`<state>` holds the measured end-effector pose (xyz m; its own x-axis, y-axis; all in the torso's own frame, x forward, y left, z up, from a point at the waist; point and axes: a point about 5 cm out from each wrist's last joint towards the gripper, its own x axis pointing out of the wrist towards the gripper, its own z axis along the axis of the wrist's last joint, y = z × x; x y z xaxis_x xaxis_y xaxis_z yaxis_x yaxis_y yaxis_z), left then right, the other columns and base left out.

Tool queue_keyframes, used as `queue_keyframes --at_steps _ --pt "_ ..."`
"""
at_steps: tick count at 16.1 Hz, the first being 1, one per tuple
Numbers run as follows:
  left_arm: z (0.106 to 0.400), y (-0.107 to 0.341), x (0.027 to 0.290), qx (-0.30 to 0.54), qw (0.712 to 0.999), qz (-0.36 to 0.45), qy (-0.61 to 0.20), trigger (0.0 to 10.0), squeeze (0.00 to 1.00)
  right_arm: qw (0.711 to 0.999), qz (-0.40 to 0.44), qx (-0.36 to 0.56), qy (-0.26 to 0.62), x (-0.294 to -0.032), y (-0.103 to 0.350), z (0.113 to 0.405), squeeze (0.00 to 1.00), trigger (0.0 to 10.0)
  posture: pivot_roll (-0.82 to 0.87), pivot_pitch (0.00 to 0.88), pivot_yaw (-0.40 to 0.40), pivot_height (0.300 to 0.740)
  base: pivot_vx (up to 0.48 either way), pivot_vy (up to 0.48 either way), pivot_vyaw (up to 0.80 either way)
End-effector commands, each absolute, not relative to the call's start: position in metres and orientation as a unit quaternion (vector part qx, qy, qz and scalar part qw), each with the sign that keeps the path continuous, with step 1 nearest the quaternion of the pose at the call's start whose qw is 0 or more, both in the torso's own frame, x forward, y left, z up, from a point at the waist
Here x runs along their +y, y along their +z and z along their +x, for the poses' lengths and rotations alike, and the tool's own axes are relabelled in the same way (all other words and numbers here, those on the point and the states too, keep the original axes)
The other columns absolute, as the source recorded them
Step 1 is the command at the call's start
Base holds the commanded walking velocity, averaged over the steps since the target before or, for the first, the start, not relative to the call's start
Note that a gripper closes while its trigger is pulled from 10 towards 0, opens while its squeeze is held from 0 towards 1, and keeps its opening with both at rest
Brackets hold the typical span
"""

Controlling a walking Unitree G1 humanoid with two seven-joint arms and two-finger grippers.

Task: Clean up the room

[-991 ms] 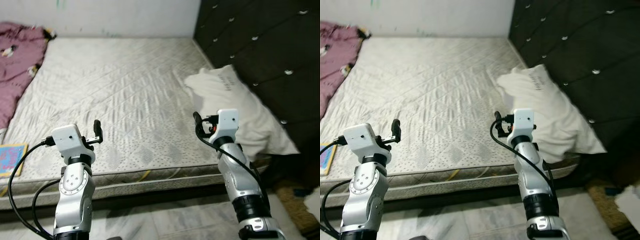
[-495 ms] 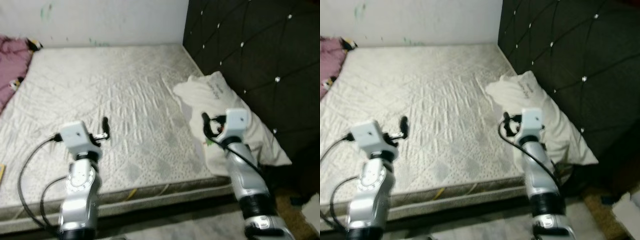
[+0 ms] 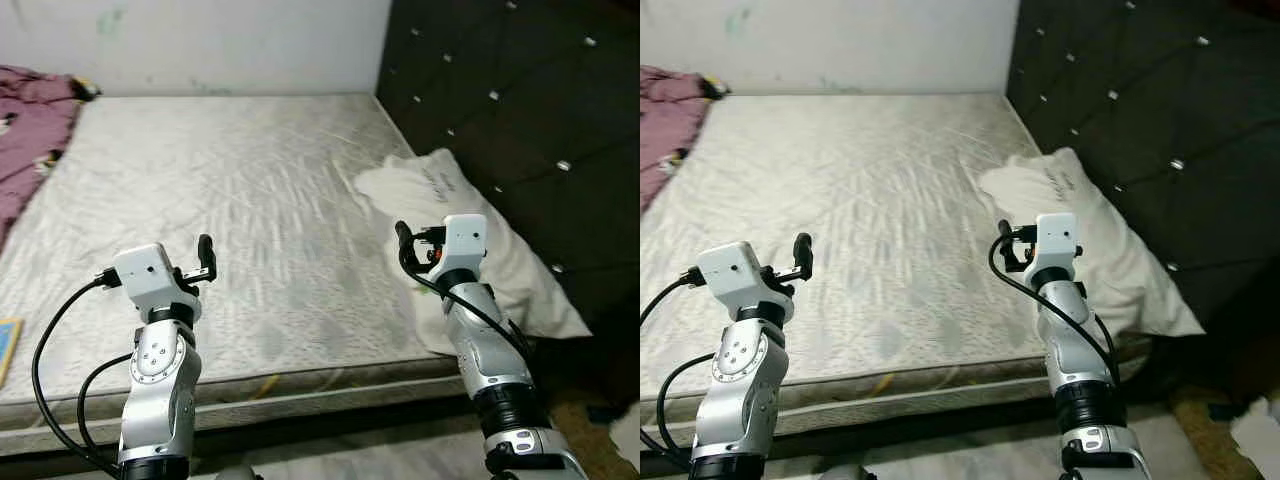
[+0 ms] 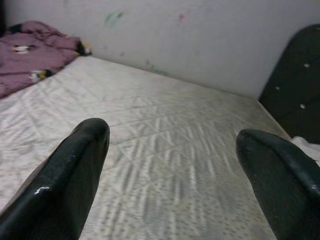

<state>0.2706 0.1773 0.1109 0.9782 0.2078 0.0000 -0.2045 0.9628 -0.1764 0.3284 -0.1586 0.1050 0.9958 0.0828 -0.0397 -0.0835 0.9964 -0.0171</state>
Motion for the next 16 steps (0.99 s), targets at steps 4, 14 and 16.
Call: queue_keyframes --at_steps 4,14,16 --pt "0.2719 0.1104 0.1794 -0.005 0.99 -0.085 0.108 10.0 0.0 0.998 -0.008 0.02 0.051 -0.1526 0.1045 0.3297 0.0 10.0 0.01 0.0 -0.03 0.74 0.0 0.48 0.0" --pt "0.2735 0.1107 0.1788 -0.005 0.99 -0.087 0.109 10.0 0.0 0.998 -0.008 0.021 0.054 -0.152 0.1044 0.3306 0.0 10.0 0.01 0.0 -0.031 0.74 0.0 0.48 0.0" --pt "0.2743 0.1111 0.1773 -0.006 0.99 -0.088 0.108 10.0 0.0 0.998 -0.021 0.018 0.061 -0.1498 0.1052 0.3306 0.0 10.0 0.01 0.0 -0.031 0.74 0.0 0.48 0.61"
